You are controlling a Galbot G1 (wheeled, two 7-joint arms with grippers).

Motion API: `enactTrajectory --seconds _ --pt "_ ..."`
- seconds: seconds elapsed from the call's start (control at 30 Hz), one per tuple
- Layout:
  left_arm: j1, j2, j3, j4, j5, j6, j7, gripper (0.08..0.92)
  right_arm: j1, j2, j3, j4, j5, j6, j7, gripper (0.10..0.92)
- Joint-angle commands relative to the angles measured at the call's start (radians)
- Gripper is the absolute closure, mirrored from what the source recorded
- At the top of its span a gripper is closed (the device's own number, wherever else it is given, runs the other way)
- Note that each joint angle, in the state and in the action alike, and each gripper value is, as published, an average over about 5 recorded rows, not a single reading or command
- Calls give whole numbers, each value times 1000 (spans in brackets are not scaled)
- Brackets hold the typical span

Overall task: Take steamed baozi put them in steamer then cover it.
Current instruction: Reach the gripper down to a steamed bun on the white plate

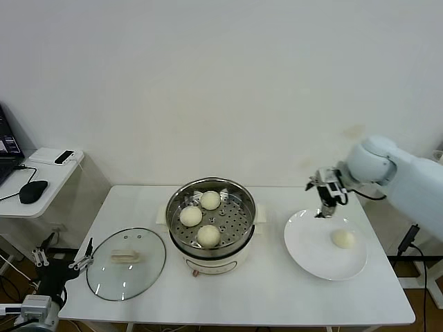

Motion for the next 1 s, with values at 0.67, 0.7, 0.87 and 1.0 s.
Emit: enactTrajectory --seconds 0.67,0.7,0.87,1.0 --pt "-1 -3 0 1 3 4 -12 177 -499 80 451 -295 -281 116 19 203" --pt "-1 -3 0 2 3 5 -12 177 -495 90 445 -306 -285 116 22 203" --pt "-2 -5 0 9 3 5 -11 177 -480 133 445 -355 -295 119 33 203" --pt "-5 -5 2 19 4 4 -12 177 -467 159 442 -386 -305 116 44 203"
